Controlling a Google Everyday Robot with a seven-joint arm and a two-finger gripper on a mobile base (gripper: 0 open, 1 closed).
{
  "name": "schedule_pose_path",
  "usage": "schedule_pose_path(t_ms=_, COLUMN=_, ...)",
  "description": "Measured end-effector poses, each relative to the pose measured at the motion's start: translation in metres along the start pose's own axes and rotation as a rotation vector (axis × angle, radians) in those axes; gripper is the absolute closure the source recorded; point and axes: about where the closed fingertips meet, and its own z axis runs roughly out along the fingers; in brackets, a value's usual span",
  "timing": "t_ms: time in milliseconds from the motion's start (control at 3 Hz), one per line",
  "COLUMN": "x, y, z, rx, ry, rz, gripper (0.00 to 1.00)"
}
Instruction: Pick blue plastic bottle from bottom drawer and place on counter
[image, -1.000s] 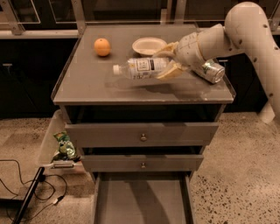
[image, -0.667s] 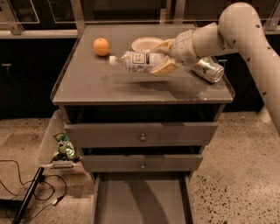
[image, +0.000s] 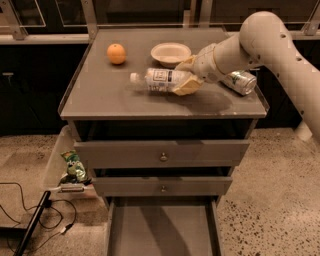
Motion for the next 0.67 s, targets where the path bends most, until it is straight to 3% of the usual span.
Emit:
schedule_pose_path(t_ms=333, x=0.0146, y=0.0103, z=0.0009, rx=-0.004, ry=0.066, rz=0.045, gripper=1.0)
schedule_pose_path(t_ms=667, x=0.015, y=0.0116, z=0.0023, rx=-0.007, ry=0.068, rz=0.05, gripper=0.82)
